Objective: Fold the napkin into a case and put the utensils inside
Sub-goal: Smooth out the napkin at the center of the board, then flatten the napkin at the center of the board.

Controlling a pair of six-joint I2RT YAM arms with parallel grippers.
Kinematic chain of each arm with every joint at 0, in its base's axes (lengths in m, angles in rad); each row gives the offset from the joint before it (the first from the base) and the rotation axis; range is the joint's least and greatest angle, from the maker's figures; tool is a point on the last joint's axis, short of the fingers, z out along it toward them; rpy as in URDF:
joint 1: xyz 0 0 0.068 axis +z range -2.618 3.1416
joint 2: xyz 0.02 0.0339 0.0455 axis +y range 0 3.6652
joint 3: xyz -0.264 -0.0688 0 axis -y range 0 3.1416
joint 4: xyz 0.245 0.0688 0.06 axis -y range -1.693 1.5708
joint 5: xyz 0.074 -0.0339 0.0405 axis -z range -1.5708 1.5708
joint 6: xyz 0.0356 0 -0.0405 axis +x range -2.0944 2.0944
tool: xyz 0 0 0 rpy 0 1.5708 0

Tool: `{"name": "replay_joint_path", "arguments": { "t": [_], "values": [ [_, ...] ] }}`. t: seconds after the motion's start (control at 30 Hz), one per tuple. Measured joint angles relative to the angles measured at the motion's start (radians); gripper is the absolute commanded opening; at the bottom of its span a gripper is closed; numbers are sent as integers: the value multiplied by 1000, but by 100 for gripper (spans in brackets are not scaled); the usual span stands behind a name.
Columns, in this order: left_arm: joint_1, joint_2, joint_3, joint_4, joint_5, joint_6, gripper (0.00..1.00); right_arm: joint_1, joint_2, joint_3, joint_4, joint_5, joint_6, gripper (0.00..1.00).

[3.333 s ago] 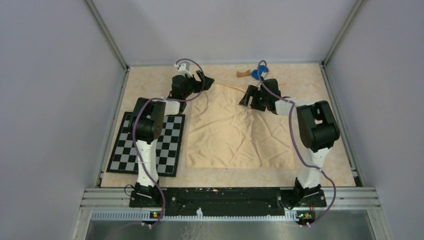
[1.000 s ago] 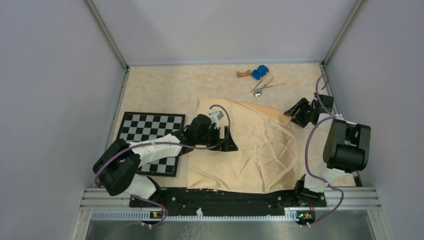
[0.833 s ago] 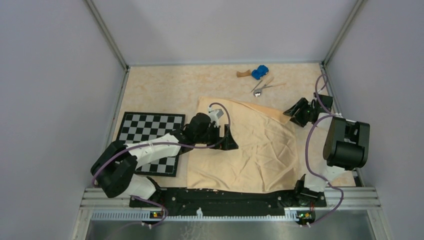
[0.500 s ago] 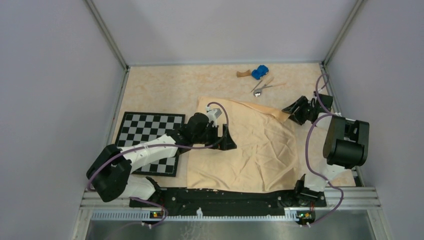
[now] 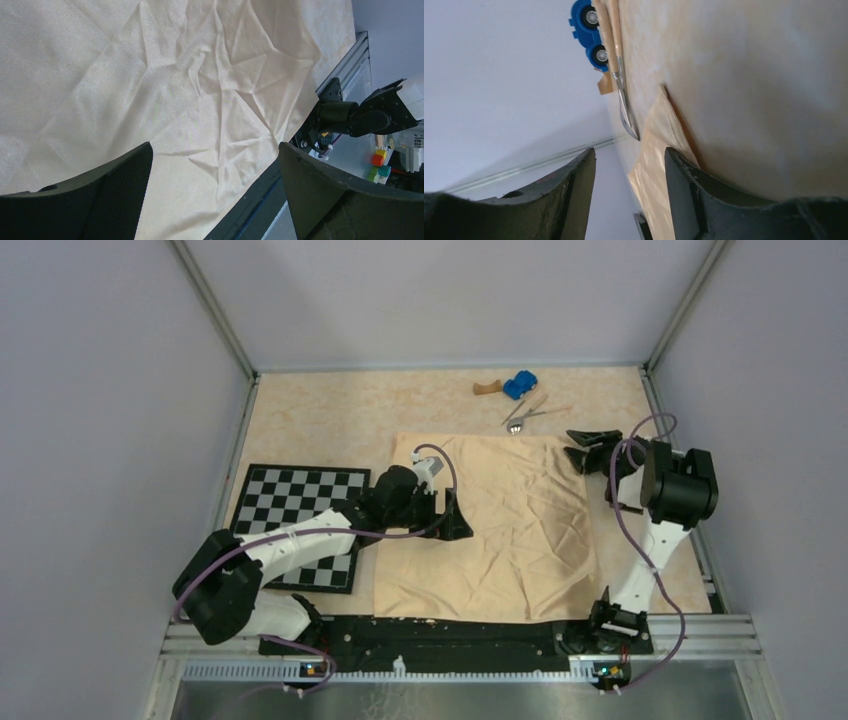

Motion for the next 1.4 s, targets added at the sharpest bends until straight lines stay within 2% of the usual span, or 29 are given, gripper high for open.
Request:
{"name": "replay_joint_path", "arguments": {
  "t": [0.1, 0.23, 0.33, 0.43, 0.47, 0.6, 0.73, 0.8, 1.07, 1.4],
  "values": [
    [0, -1, 5, -14, -12, 2, 99, -8, 84, 40, 123, 16, 116, 55],
    [0, -4, 16, -54, -68, 8, 99, -34, 97, 134, 105, -3, 124, 60],
    [8, -3, 33, -77, -129, 25, 99, -40, 16, 183, -145, -14, -60, 63],
    [39, 43, 80, -87, -166, 43, 99, -10, -151, 264, -598, 74, -397, 64],
    [53, 68, 98, -85, -174, 47, 99, -5, -167, 270, -631, 84, -424, 64],
    [127, 179, 141, -55, -180, 54, 99, 124, -364, 276, -931, 238, -680, 64],
    [197, 298, 167, -31, -149, 54, 99, 277, -471, 235, -1083, 339, -811, 64],
    [214, 345, 190, -30, -142, 55, 99, 315, -482, 198, -1121, 369, -851, 63],
    [227, 432, 269, 36, -113, 54, 99, 306, -376, 170, -1179, 469, -927, 63],
    [284, 514, 330, 97, -56, 50, 99, 302, -233, 303, -1089, 504, -965, 63]
  ]
}}
